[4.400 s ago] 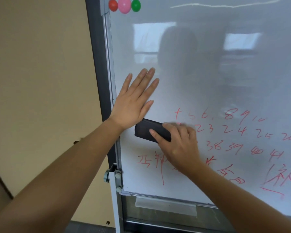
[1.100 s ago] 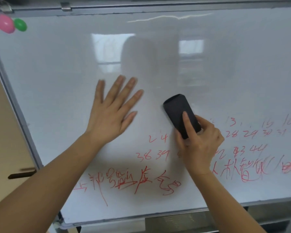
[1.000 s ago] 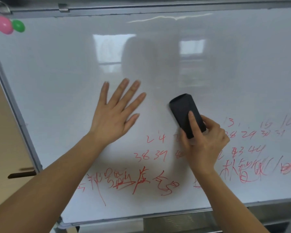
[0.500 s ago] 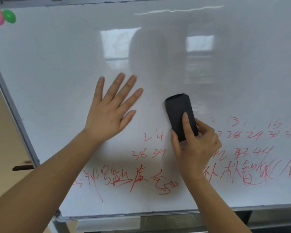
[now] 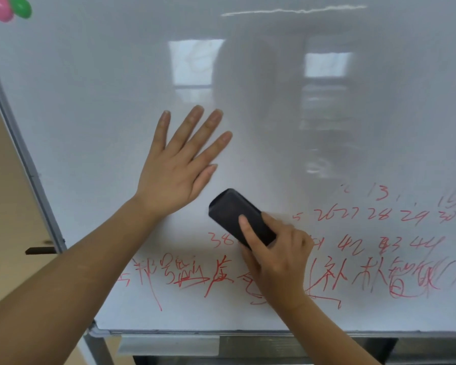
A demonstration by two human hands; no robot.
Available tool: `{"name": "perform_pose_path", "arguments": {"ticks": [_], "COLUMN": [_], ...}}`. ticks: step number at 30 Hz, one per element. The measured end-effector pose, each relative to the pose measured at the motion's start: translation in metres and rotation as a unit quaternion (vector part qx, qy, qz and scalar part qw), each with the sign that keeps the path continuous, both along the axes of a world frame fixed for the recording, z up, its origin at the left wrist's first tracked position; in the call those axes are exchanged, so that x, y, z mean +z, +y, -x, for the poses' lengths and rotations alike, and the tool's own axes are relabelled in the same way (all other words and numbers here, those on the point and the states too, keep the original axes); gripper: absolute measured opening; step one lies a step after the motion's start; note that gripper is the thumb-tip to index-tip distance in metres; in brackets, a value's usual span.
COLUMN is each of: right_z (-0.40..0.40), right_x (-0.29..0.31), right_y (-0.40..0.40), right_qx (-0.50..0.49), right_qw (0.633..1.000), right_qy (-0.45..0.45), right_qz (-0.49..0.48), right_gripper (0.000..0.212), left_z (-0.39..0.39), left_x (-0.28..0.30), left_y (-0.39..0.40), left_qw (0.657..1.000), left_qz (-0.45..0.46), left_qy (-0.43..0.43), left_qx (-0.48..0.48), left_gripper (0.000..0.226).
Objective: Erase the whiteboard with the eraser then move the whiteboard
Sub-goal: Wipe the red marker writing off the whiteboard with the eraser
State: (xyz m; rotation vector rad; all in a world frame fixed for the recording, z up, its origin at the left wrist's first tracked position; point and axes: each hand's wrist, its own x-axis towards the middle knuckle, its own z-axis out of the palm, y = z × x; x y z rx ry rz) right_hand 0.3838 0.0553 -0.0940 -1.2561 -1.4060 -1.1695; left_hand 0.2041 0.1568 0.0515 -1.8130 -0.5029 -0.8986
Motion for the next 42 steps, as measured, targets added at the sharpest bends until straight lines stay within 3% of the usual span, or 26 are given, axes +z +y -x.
{"name": "perform_pose_path", "arguments": {"ticks": [9,20,42], "right_z": [-0.008,-0.048,-0.009], "right_x": [0.008,0.064,-0.010], "right_y": [0.000,0.000,0.001], "right_qx": [0.004,-0.052,0.035], "right_qw": [0.999,0.995,0.996], "right_qy": [-0.039,0.041,-0.078], "right_qz": [-0.009,-0.071,0.034], "right_gripper": [0.044,0.045,0.041], "left_z": [0.001,0.000,0.000], "left_x": [0.001,-0.001,-0.001], "left_y": [0.000,0.002,0.003], "left_qw": [1.000,1.000,1.000], "left_qz": [0.002,-0.005,0.000], "left_qy": [0.000,-0.004,-0.002], "left_qx": [-0.006,0.003,-0.002], "left_gripper": [0.050,0.051,0.050]}}
